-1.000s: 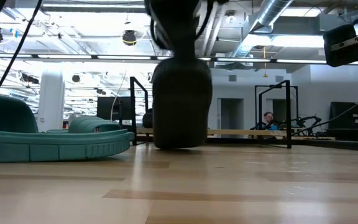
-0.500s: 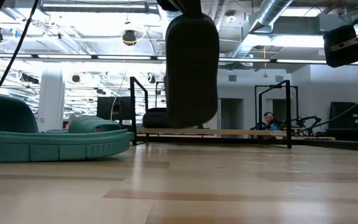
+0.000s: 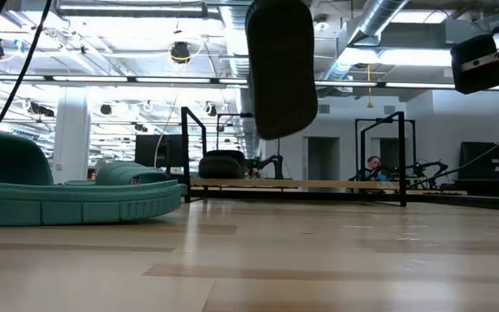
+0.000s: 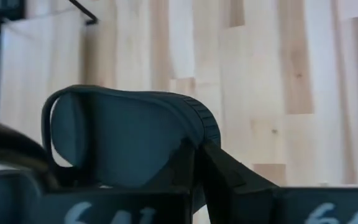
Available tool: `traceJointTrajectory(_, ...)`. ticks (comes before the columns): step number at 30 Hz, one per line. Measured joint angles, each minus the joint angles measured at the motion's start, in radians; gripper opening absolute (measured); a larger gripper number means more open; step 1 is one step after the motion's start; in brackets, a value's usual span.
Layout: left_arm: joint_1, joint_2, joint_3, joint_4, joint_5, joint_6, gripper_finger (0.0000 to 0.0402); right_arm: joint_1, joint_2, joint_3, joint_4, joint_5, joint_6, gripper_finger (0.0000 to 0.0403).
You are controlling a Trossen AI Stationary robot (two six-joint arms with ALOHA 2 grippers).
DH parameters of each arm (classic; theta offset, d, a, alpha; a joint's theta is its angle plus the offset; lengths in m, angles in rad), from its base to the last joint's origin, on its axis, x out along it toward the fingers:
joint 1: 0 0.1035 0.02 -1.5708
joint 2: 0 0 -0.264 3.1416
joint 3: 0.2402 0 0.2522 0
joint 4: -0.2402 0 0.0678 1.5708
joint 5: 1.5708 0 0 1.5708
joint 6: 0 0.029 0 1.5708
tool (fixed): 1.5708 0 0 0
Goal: Pick and place slides into the shelf
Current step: Put the black slipper on the shelf
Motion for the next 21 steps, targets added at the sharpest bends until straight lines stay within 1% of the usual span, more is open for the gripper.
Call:
traceJointTrajectory(11, 0.056, 0.000, 0.007, -0.002, -0.146, 0.171, 0.0000, 0.000, 0.000, 0.000, 0.000, 0.000, 0.000, 0.0059)
traceJointTrajectory(21, 0.127, 0.002, -0.017, 0.024, -0.267, 0.269, 0.0000, 0.000, 0.000, 0.000, -0.015, 0.000, 0.000, 0.0059)
